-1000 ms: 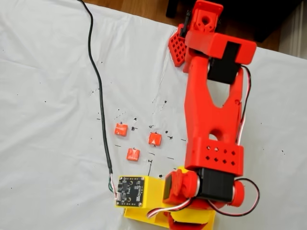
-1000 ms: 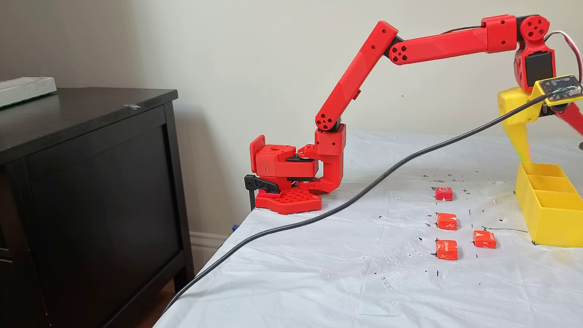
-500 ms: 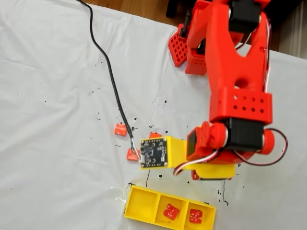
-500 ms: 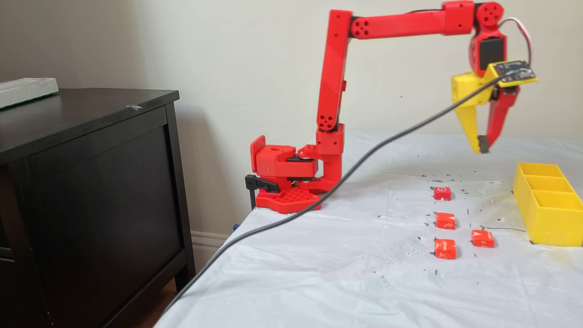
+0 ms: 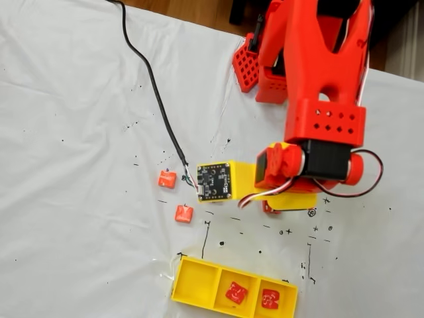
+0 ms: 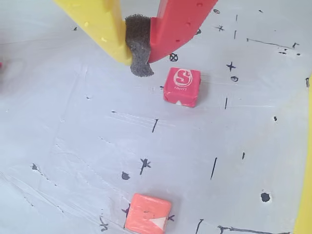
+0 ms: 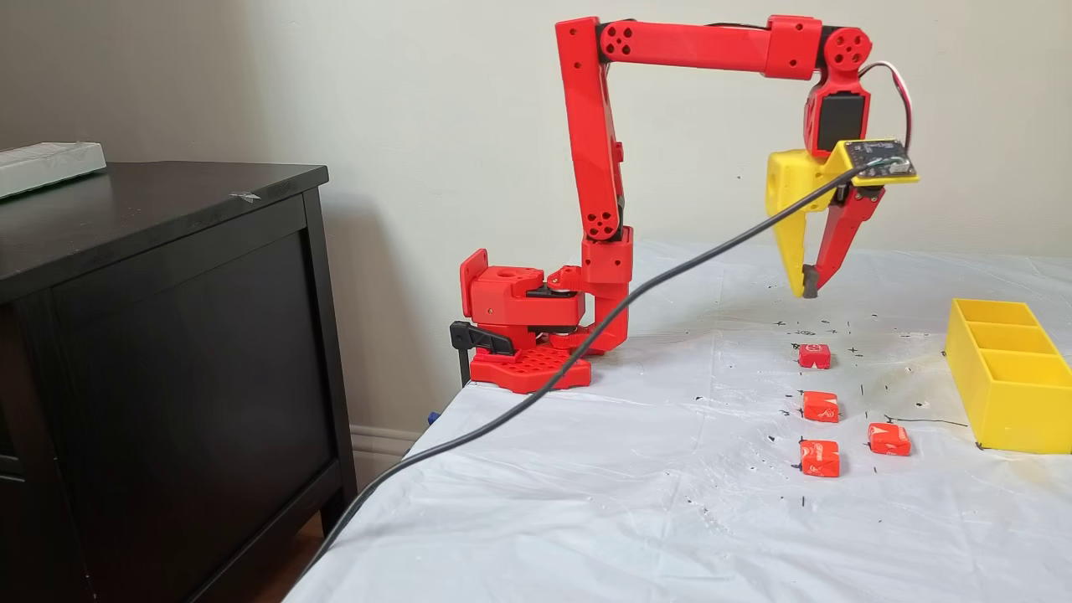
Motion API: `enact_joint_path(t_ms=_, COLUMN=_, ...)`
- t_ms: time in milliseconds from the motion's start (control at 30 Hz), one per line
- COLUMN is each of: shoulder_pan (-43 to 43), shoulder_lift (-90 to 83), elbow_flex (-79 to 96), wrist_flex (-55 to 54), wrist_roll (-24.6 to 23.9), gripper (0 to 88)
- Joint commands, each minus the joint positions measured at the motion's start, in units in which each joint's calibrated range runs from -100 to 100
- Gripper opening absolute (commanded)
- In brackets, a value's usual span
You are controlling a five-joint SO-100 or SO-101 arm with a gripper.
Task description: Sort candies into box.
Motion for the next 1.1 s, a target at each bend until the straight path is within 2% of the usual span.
enact_joint_path(t_ms=0, shoulder_pan=-1.6, shoulder_lift=-4.3, elbow_flex=1.1, wrist_flex=-2.3, wrist_roll=-0.7, gripper=3.1)
enact_joint_path(t_ms=67, shoulder_pan=-1.7, shoulder_lift=-4.2, elbow_flex=1.4, wrist_flex=-2.6, wrist_roll=-1.0, gripper=5.2)
enact_joint_path(t_ms=167, shoulder_pan=-2.2, shoulder_lift=-4.1, elbow_flex=1.8, wrist_flex=-2.9, wrist_roll=-1.0, gripper=18.9)
enact_joint_path(t_ms=200, shoulder_pan=-2.8, shoulder_lift=-4.1, elbow_flex=2.3, wrist_flex=-3.2, wrist_roll=-0.9, gripper=26.5)
enact_joint_path(t_ms=233, shoulder_pan=-3.1, shoulder_lift=-4.0, elbow_flex=2.5, wrist_flex=-3.5, wrist_roll=-0.9, gripper=28.5)
enact_joint_path(t_ms=1067, shoulder_pan=-5.8, shoulder_lift=3.4, elbow_flex=11.5, wrist_flex=-15.9, wrist_roll=-1.6, gripper=31.6)
